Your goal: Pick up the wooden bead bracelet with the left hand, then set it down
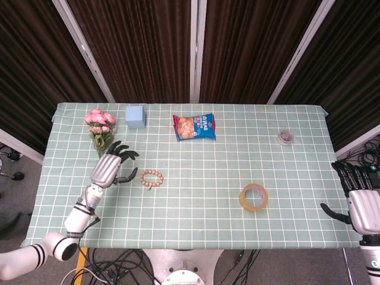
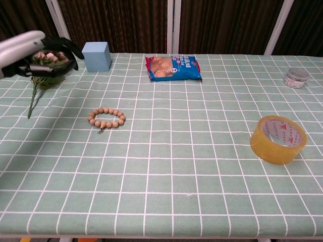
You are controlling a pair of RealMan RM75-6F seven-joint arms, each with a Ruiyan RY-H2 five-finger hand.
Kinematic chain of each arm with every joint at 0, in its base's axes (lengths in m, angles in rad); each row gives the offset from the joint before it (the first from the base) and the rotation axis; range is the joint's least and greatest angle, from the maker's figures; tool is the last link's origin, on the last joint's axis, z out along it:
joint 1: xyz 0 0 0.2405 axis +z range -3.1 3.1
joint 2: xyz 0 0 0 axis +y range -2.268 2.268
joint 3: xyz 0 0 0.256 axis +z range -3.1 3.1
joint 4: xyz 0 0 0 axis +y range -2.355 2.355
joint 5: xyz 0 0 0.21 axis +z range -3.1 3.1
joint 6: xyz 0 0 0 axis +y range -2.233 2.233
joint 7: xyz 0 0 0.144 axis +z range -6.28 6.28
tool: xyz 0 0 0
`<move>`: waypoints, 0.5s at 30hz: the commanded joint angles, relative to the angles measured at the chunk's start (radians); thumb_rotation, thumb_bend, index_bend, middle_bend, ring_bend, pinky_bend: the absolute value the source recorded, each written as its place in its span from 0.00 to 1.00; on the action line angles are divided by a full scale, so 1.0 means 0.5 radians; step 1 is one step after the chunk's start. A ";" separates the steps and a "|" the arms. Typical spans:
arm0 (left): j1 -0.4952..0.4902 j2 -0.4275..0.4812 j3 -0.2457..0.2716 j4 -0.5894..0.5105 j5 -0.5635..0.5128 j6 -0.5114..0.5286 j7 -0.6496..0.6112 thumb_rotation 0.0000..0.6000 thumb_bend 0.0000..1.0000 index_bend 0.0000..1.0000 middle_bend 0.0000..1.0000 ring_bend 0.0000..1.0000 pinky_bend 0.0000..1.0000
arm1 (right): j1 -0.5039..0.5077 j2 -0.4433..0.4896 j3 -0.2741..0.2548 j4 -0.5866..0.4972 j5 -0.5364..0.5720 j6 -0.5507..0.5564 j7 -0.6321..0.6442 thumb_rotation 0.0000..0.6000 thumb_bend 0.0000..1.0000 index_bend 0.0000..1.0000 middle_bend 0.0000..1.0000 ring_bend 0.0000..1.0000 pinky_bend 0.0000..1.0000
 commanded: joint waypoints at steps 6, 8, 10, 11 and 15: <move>0.345 0.469 -0.058 -0.159 -0.207 0.307 0.108 1.00 0.36 0.30 0.36 0.14 0.08 | 0.043 0.045 -0.020 0.045 0.024 -0.123 0.085 1.00 0.07 0.00 0.08 0.00 0.00; 0.432 0.577 -0.016 -0.222 -0.227 0.341 0.115 1.00 0.36 0.30 0.35 0.14 0.07 | 0.054 0.038 -0.027 0.057 -0.009 -0.125 0.113 1.00 0.08 0.00 0.08 0.00 0.00; 0.538 0.669 0.035 -0.288 -0.231 0.414 0.110 1.00 0.36 0.30 0.35 0.14 0.06 | 0.065 0.024 -0.034 0.068 -0.049 -0.117 0.146 1.00 0.08 0.00 0.07 0.00 0.00; 0.581 0.699 0.059 -0.311 -0.219 0.454 0.109 1.00 0.36 0.30 0.34 0.14 0.06 | 0.067 0.017 -0.036 0.072 -0.061 -0.111 0.149 1.00 0.08 0.00 0.07 0.00 0.00; 0.768 0.763 0.166 -0.409 -0.151 0.654 0.136 1.00 0.36 0.30 0.34 0.14 0.05 | 0.070 -0.022 -0.045 0.063 -0.105 -0.079 0.139 1.00 0.08 0.00 0.07 0.00 0.00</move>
